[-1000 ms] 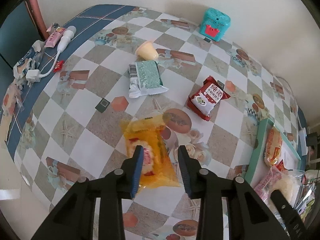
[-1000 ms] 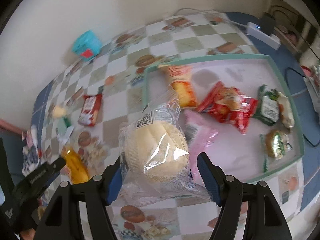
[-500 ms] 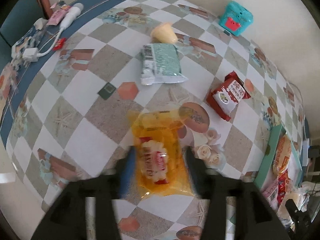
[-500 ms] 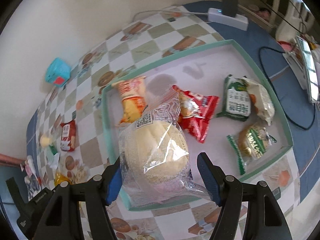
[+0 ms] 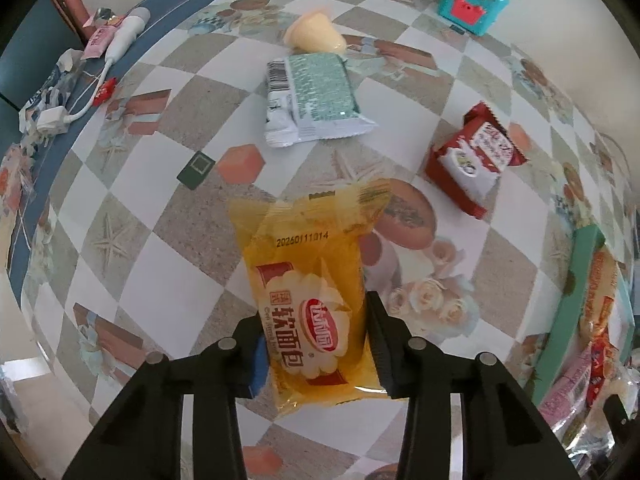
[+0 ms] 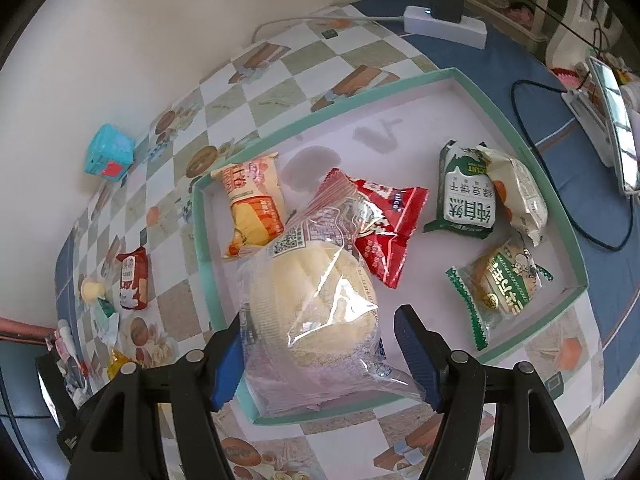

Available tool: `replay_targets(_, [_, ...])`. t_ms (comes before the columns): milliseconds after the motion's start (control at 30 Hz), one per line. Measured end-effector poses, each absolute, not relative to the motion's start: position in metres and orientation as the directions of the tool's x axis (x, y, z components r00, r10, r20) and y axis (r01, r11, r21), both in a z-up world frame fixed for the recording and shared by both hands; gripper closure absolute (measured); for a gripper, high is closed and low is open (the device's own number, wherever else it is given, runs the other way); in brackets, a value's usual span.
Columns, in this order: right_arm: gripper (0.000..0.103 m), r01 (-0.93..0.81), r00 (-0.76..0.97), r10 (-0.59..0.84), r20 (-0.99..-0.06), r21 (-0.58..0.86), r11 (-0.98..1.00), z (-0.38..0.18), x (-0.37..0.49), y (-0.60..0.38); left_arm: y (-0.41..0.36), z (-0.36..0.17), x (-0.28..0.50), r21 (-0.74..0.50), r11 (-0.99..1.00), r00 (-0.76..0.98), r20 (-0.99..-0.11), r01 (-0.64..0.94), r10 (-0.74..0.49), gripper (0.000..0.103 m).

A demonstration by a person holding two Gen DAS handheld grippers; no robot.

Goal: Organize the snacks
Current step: 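Carry the yellow bread bag and bun toward the white tray with both tools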

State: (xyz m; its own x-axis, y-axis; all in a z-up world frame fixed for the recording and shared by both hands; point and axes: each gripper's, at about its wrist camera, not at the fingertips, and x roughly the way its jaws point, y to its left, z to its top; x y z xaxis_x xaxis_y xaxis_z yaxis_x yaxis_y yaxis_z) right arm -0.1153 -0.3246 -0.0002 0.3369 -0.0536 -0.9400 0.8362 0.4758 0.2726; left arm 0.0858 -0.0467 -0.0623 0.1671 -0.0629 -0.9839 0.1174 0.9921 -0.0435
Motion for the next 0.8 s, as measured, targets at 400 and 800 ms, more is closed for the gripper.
replay_targets(400, [0.031, 0.915, 0.276, -0.120, -0.954, 0.222, 0.337, -0.007, -0.150, -0.365, -0.105, 0.001, 0.038, -0.160, 0.920, 0.275, -0.924, 0.359, -0.268, 0.059])
replay_targets(800, [0.030, 0.943, 0.251, -0.141, -0.958, 0.209, 0.259, -0.013, -0.172, -0.397, -0.231, 0.032, -0.038, -0.138, 0.706, 0.250, -0.874, 0.694, -0.416, 0.059])
